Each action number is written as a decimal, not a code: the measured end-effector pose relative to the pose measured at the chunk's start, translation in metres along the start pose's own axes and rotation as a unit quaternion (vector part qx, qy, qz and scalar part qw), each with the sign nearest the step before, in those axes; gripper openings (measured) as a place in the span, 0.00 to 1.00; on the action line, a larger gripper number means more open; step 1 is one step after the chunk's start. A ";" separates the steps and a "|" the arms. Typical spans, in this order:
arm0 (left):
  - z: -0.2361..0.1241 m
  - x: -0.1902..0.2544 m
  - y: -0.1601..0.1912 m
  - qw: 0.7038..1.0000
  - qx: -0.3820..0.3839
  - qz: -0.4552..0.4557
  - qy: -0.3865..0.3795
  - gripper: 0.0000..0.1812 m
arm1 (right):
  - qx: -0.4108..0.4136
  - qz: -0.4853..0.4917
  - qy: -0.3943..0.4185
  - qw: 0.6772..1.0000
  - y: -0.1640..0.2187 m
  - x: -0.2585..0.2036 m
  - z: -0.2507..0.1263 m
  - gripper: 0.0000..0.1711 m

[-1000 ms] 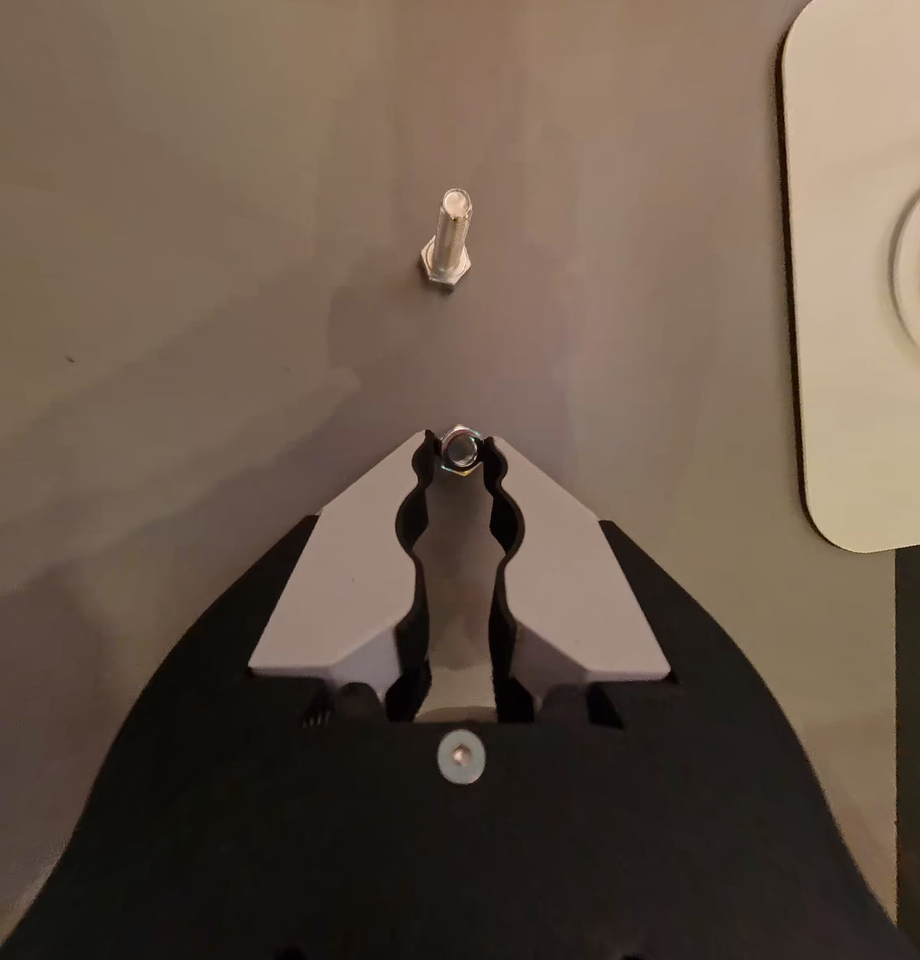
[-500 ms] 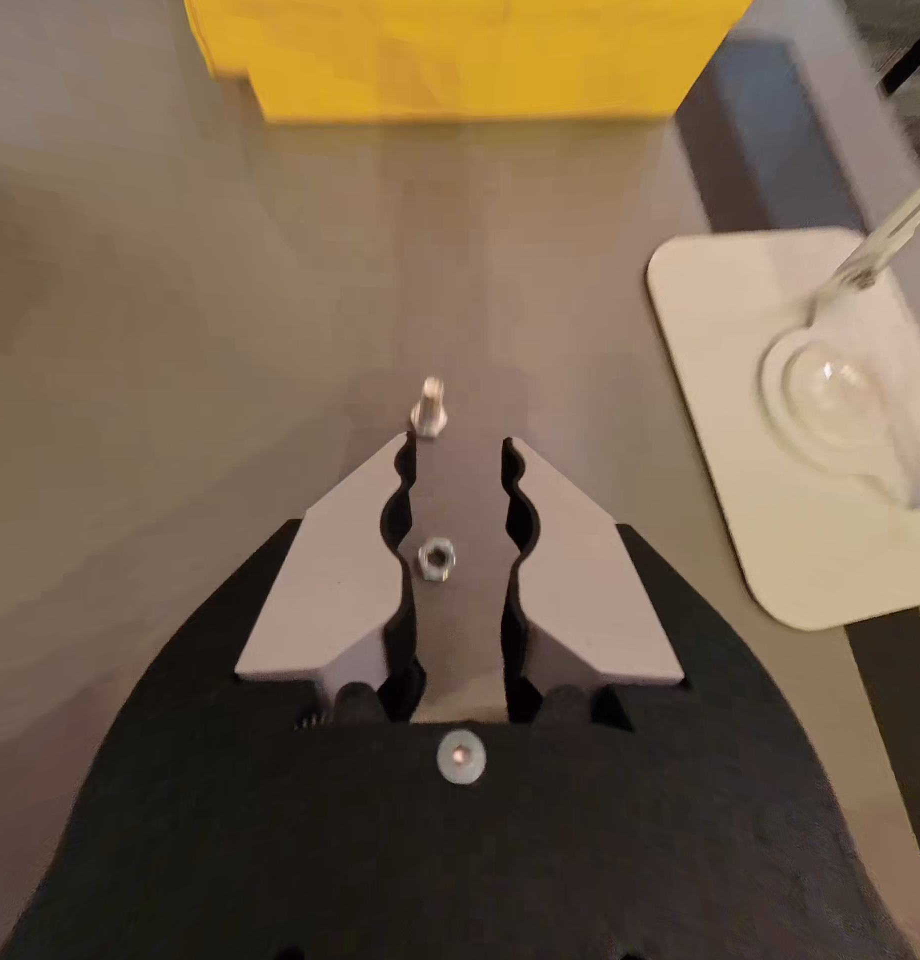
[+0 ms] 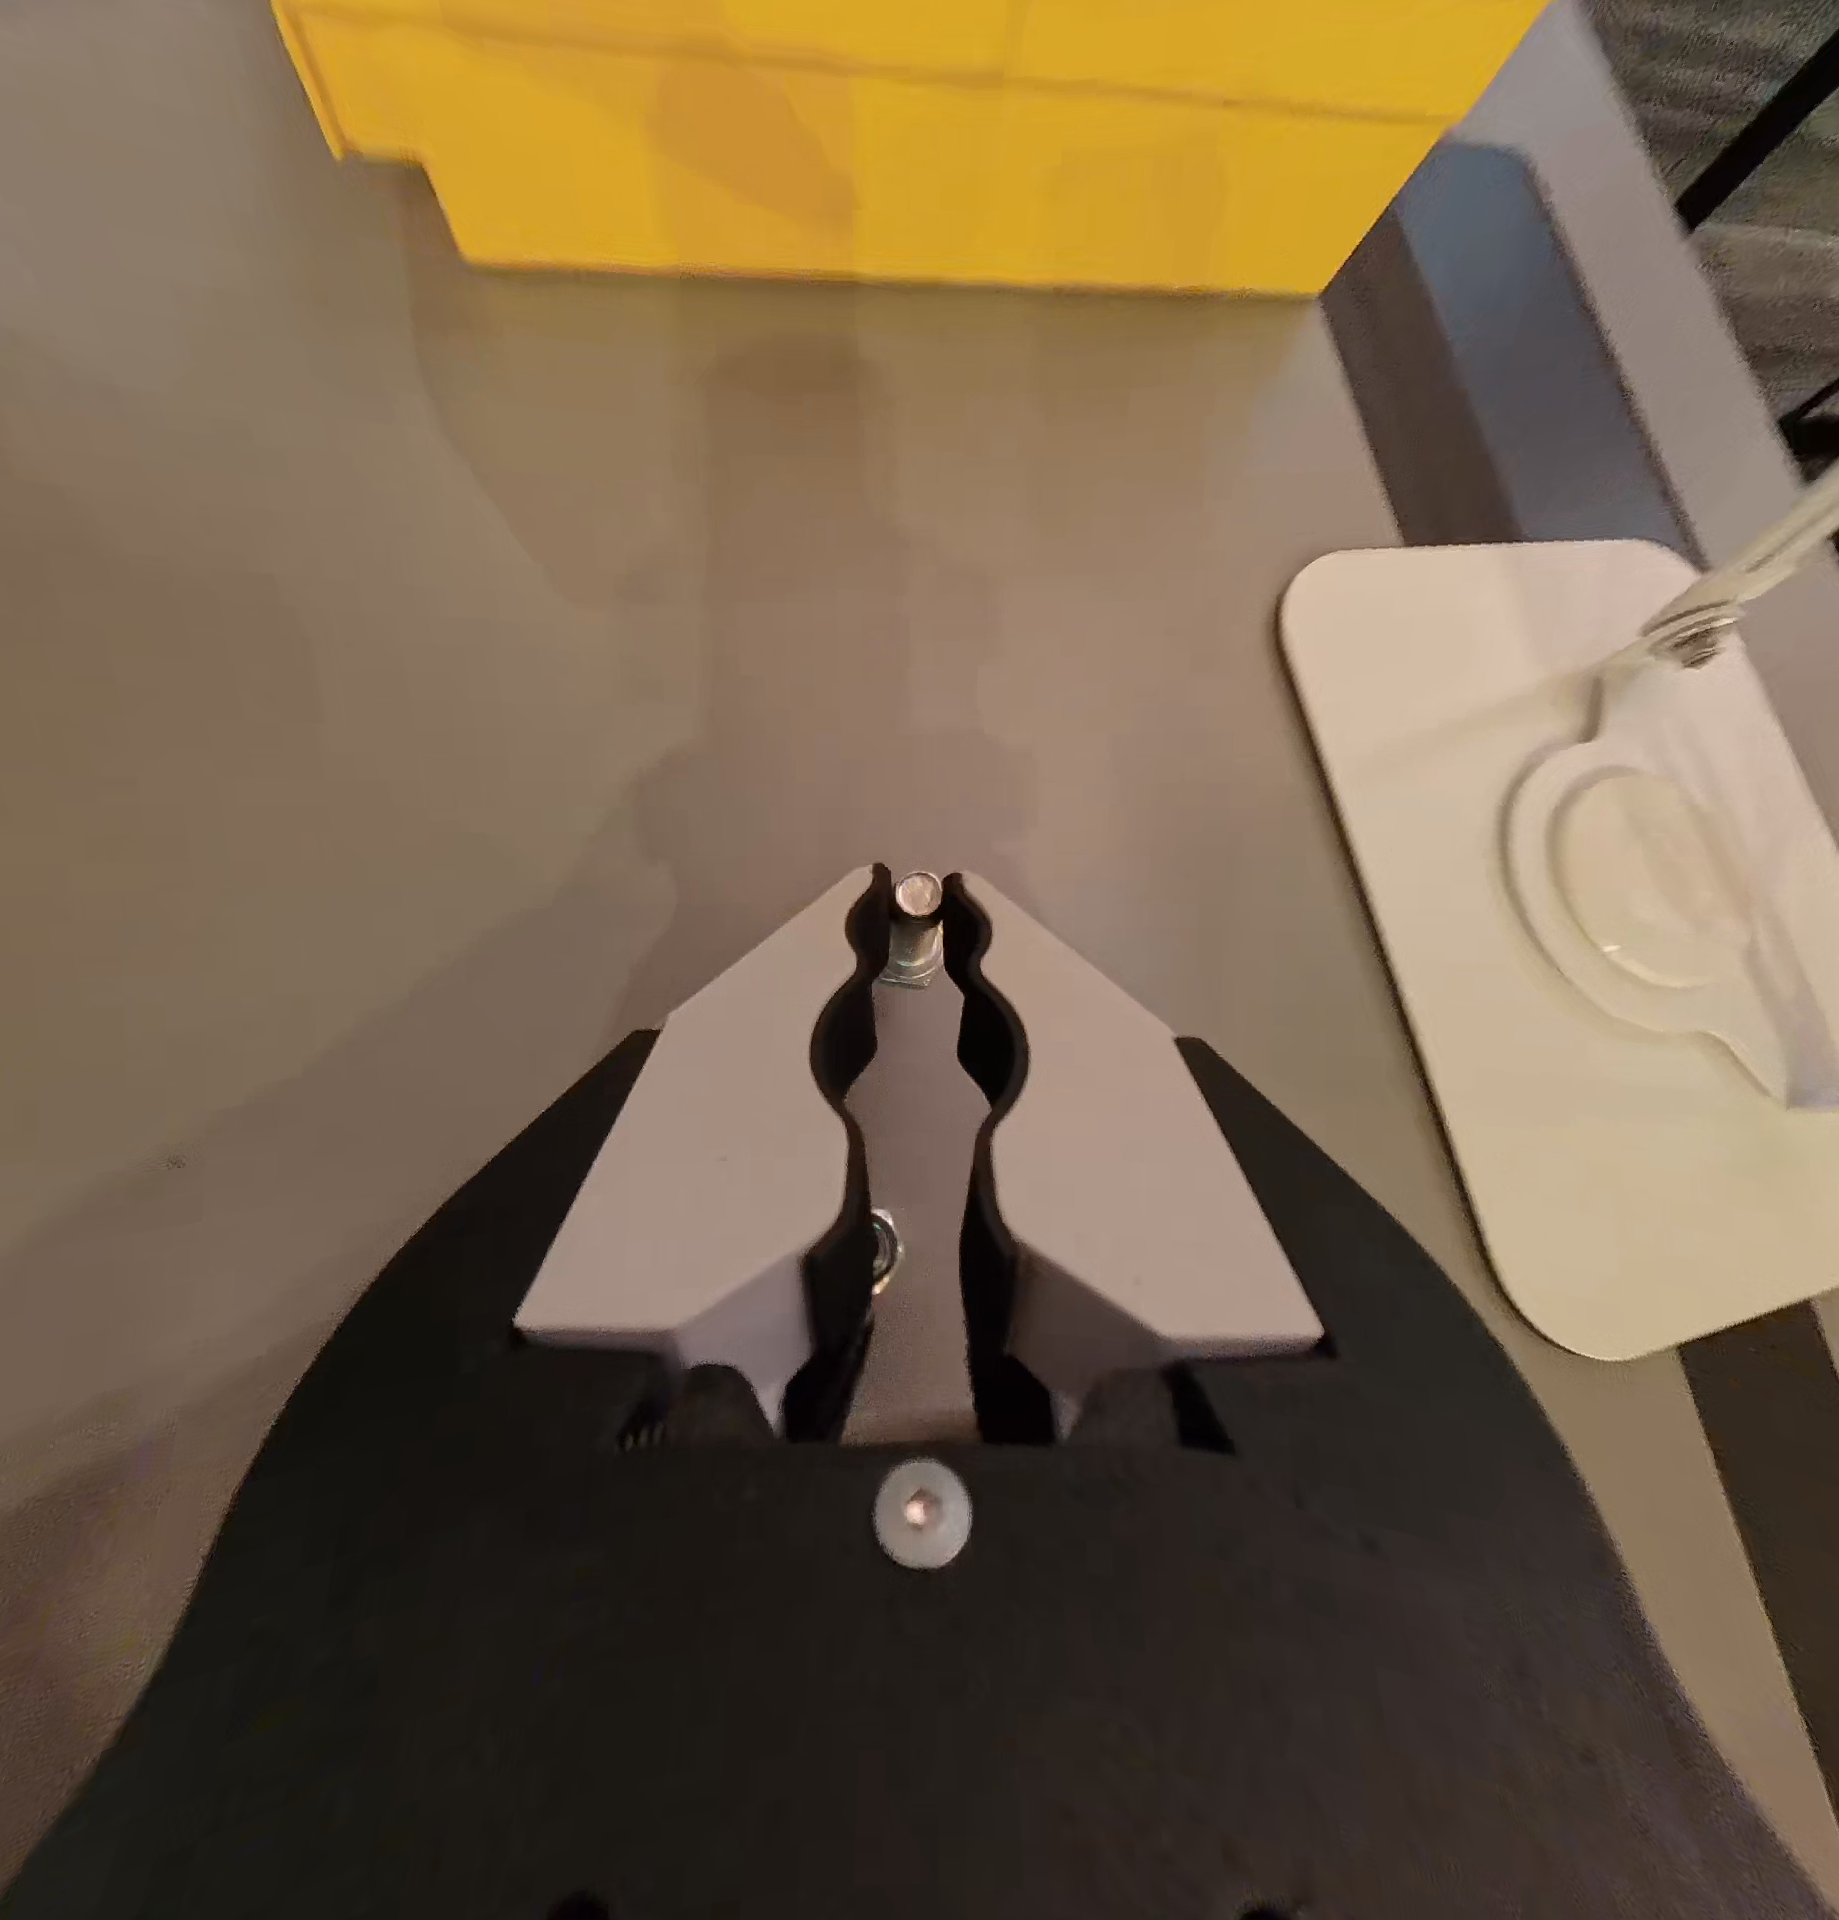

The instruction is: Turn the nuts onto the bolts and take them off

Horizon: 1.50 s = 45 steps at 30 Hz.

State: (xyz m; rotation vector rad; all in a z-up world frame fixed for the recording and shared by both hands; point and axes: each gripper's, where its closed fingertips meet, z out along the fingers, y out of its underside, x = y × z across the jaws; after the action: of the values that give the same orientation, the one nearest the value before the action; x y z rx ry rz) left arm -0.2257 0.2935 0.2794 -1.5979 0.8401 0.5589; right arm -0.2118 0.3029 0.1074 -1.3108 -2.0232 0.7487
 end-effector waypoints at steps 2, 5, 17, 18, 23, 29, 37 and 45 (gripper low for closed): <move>0.004 0.008 0.002 0.999 -0.001 -0.031 0.028 0.28 | 0.050 0.018 0.010 0.999 -0.017 0.010 -0.023 0.05; 0.016 0.031 0.008 0.989 0.004 -0.109 0.097 0.35 | 0.116 0.033 0.019 0.993 -0.040 0.022 -0.065 0.05; 0.032 0.105 -0.017 0.931 0.081 -0.239 0.263 0.24 | 0.191 -0.024 -0.042 0.980 -0.085 -0.014 -0.134 0.04; 0.032 0.106 -0.019 0.929 0.088 -0.241 0.265 0.20 | 0.188 -0.028 -0.045 0.981 -0.086 -0.017 -0.134 0.04; 0.025 0.108 -0.027 0.921 0.109 -0.246 0.282 0.15 | 0.173 -0.036 -0.049 0.983 -0.085 -0.022 -0.134 0.04; 0.020 0.111 -0.033 0.918 0.114 -0.240 0.294 0.14 | 0.169 -0.037 -0.057 0.983 -0.083 -0.025 -0.133 0.04; 0.015 0.118 -0.036 0.911 0.117 -0.238 0.316 0.14 | 0.178 -0.032 -0.089 0.979 -0.082 -0.033 -0.134 0.04; 0.009 0.123 -0.038 0.906 0.122 -0.229 0.335 0.09 | 0.180 -0.042 -0.109 0.977 -0.082 -0.041 -0.134 0.04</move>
State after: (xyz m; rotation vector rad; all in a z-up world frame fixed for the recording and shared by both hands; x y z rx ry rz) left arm -0.1180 0.2786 0.2093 -1.6854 0.9364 -0.4514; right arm -0.1463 0.2536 0.2474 -0.9643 -1.9732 1.1981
